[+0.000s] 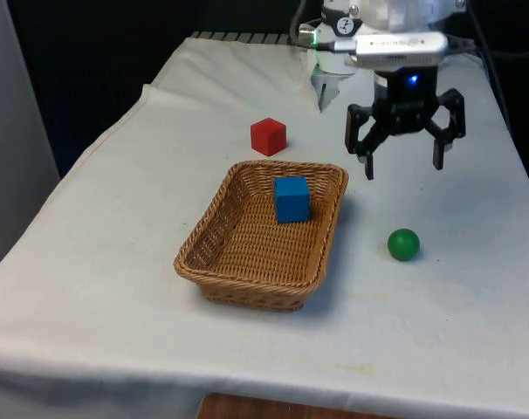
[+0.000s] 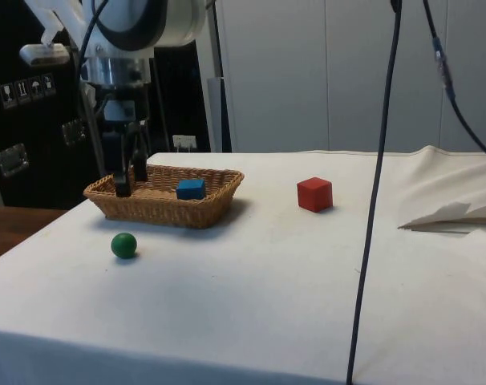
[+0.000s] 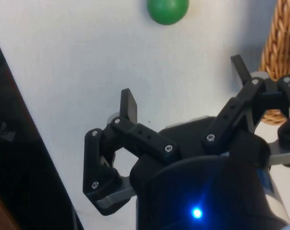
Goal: Place all non-red objects into the basket.
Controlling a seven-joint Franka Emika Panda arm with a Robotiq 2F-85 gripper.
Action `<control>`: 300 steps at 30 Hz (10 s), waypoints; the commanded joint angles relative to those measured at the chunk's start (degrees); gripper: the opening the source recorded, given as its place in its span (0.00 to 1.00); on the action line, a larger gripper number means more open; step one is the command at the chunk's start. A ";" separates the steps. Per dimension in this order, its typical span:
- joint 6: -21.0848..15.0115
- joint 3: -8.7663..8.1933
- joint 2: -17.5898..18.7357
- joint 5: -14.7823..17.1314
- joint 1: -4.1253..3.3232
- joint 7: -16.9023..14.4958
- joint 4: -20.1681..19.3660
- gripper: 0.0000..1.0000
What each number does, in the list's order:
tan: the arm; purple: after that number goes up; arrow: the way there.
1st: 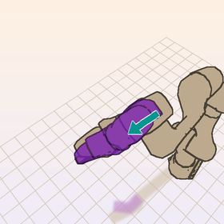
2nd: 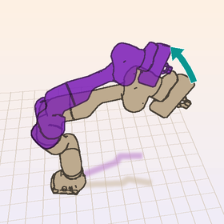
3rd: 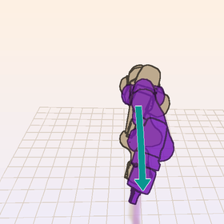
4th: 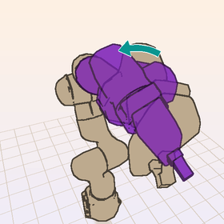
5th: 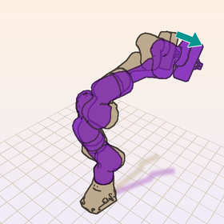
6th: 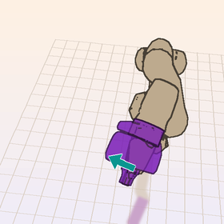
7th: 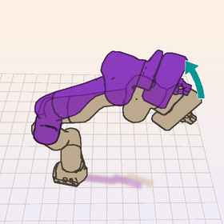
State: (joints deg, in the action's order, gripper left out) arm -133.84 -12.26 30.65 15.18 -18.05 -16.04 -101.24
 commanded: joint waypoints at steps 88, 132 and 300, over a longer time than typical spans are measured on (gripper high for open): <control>-2.64 0.40 15.58 -0.92 -0.11 6.76 11.57 0.56; 5.33 -3.38 8.02 -0.52 1.15 5.73 13.18 0.00; 14.95 -7.51 -18.45 1.78 0.06 -7.05 -11.17 1.00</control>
State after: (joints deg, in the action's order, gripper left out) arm -118.03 -19.65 12.78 17.59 -17.65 -23.61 -111.73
